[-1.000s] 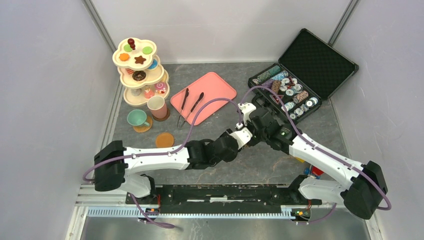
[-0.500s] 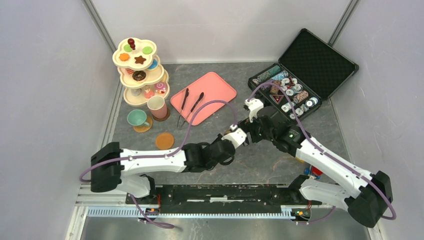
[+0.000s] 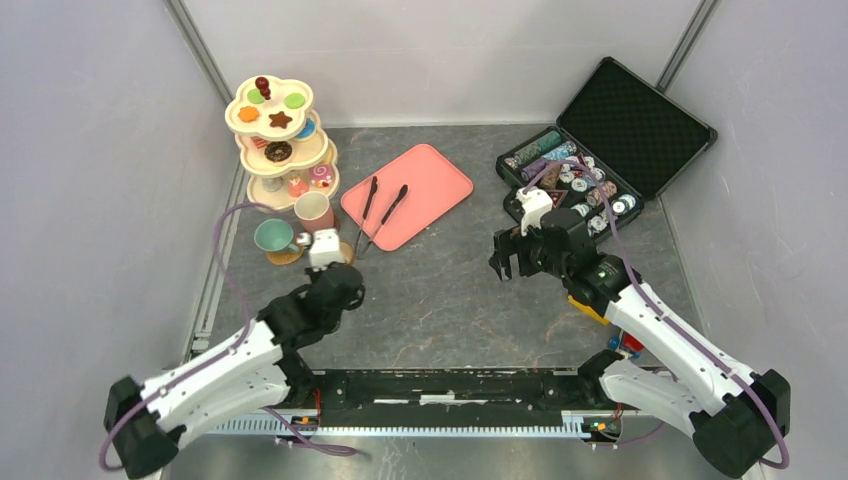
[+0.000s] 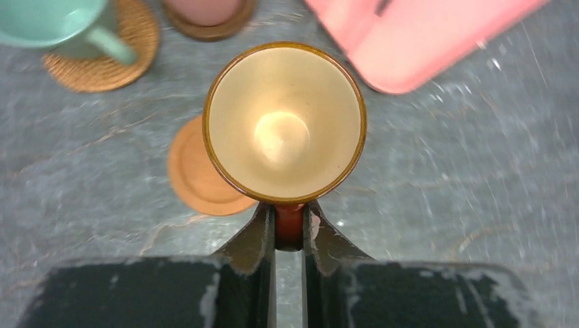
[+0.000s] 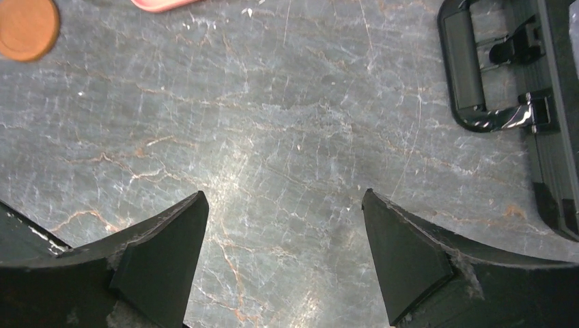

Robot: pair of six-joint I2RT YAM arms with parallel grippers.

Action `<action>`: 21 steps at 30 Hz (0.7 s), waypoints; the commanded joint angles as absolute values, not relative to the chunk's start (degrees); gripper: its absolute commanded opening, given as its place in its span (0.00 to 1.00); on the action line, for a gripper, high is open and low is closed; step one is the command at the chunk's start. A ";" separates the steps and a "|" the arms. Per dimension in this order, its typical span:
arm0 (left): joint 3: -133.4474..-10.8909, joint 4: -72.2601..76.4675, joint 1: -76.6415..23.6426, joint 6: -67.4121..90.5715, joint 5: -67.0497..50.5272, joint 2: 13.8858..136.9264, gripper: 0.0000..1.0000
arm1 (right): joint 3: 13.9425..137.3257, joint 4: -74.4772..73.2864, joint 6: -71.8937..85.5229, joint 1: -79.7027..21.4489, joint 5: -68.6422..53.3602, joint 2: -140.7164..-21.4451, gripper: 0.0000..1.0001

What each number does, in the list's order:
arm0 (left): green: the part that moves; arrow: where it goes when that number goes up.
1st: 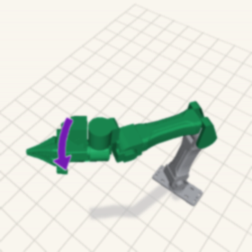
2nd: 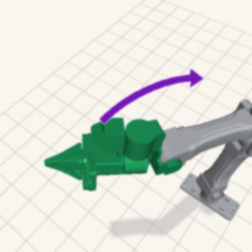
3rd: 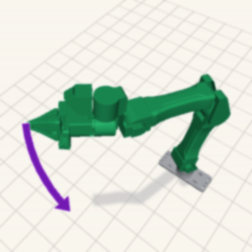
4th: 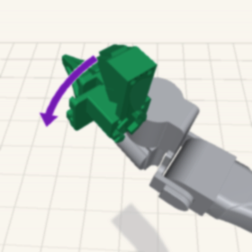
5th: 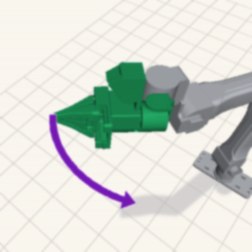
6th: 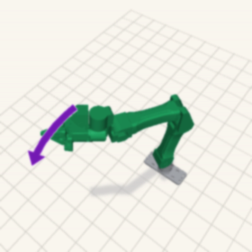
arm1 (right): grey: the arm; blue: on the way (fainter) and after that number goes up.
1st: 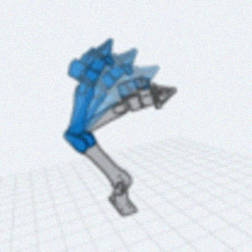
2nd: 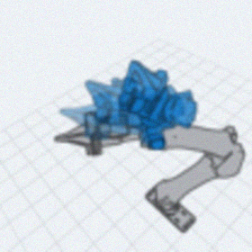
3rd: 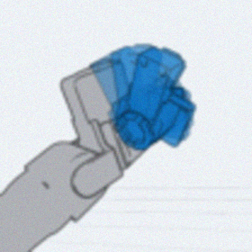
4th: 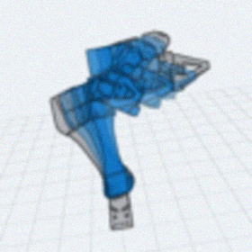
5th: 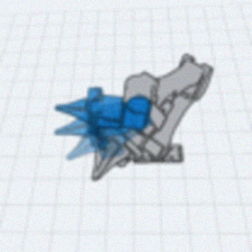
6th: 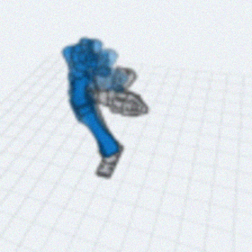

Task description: Serve the afternoon tea

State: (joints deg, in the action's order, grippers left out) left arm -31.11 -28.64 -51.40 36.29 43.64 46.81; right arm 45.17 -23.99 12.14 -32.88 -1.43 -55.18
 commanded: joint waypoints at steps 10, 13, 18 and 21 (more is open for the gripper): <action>-27.13 -25.60 -31.11 51.17 40.37 48.97 0.02 | 43.51 -22.83 12.38 -32.70 -2.98 -53.48 0.90; -27.41 -25.31 -30.06 55.02 39.49 53.70 0.02 | 43.52 -23.38 12.40 -32.70 -2.89 -53.12 0.90; -26.06 -23.29 -30.06 57.50 39.18 56.82 0.02 | 43.11 -23.56 12.86 -32.69 -2.45 -52.32 0.90; -25.02 -21.52 -30.06 57.04 38.67 56.35 0.02 | 42.64 -23.32 13.12 -32.70 -2.77 -52.42 0.90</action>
